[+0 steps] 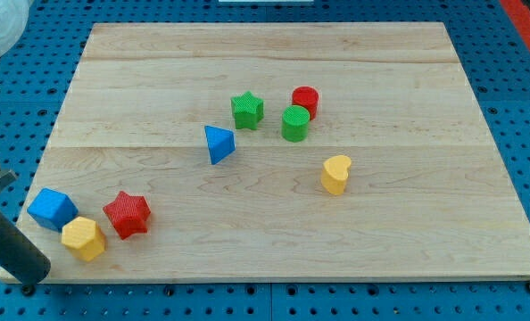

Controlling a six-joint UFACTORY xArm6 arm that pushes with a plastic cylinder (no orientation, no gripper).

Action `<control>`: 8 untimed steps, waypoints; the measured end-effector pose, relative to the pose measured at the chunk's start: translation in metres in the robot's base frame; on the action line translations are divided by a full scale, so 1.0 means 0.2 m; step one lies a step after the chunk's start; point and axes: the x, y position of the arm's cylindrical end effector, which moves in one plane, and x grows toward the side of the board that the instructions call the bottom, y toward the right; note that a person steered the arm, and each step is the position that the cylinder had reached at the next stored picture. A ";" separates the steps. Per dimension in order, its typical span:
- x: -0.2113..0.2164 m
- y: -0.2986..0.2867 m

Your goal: Push the hexagon into the red star

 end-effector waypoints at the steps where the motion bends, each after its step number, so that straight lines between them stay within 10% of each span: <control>1: -0.01 0.04; 8: -0.11 0.15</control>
